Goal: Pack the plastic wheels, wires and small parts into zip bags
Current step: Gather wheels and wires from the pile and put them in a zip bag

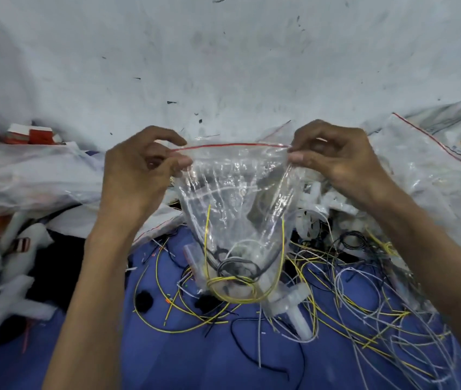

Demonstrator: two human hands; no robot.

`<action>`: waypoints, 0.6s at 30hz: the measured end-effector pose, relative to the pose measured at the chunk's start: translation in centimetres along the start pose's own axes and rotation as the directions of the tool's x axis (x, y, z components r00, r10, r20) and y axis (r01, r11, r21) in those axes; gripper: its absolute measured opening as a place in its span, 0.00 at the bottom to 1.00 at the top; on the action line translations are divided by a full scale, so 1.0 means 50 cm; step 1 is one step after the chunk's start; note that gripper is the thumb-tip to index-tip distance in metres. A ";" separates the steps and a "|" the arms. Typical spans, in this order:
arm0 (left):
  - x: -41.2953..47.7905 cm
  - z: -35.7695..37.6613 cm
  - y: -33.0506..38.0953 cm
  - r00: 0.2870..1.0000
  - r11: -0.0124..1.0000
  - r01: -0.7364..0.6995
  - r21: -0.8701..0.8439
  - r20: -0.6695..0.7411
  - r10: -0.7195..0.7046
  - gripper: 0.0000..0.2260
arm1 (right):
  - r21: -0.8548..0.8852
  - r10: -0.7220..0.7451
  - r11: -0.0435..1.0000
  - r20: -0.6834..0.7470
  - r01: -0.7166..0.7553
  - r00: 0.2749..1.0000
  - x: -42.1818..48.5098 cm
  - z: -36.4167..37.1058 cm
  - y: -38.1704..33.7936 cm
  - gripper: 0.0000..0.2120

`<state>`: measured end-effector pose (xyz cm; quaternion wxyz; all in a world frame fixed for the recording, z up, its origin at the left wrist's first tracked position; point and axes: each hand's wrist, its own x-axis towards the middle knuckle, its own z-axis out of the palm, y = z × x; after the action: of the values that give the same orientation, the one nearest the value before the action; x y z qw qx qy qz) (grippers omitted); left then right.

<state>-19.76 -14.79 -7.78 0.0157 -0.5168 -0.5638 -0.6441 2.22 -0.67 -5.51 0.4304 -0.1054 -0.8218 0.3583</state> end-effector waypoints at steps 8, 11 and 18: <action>0.001 -0.012 -0.046 0.977 0.983 0.184 0.019 0.101 -0.185 0.07 | 0.194 0.388 0.905 -0.006 -0.379 0.922 -0.014 0.005 0.058 0.12; 0.003 -0.015 -0.051 0.979 0.982 0.189 0.015 0.074 -0.189 0.09 | 0.124 0.410 0.904 0.023 -0.409 0.912 -0.014 0.010 0.060 0.04; -0.002 0.007 -0.044 0.985 0.985 0.170 0.034 -0.020 -0.170 0.12 | 0.130 0.375 0.922 -0.082 -0.364 0.923 -0.003 0.024 0.042 0.04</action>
<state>-20.80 -13.77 -9.48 -0.0253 -0.4609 -0.6171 -0.6373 1.09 0.17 -7.46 0.4029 -0.2529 -0.7419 0.4726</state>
